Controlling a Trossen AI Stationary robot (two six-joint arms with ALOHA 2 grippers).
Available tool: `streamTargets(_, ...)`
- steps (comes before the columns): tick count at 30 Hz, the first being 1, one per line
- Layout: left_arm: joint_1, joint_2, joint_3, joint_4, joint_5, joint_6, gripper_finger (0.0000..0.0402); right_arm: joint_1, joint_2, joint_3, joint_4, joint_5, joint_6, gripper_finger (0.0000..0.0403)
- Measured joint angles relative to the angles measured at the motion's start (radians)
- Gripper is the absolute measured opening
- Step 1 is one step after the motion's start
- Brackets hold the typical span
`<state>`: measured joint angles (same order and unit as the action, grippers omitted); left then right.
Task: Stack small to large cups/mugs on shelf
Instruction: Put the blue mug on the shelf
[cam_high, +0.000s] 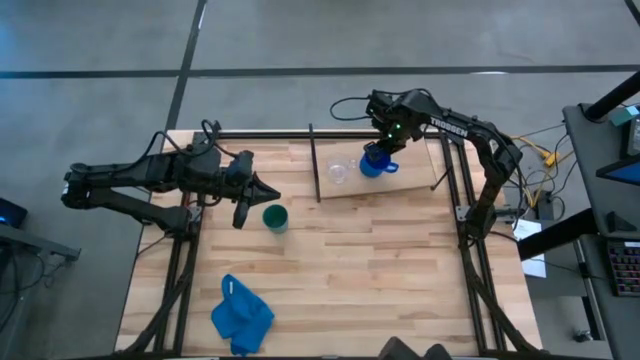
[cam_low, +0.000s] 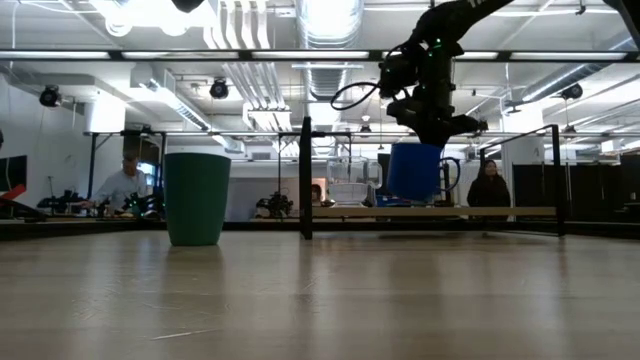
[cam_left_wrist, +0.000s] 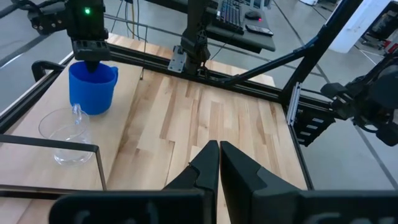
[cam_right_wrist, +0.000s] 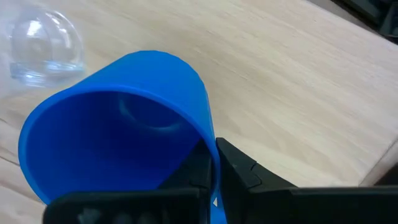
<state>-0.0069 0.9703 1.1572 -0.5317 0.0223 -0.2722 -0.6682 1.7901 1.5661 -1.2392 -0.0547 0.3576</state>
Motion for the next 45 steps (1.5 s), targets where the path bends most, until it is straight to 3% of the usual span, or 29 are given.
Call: streamTargets(45, 0.000, 0.000, -0.001, 0.000, 0.000, -0.001, 0.0000, -0.006, 0.000, -0.044, -0.012, -0.001, 0.043, 0.0009)
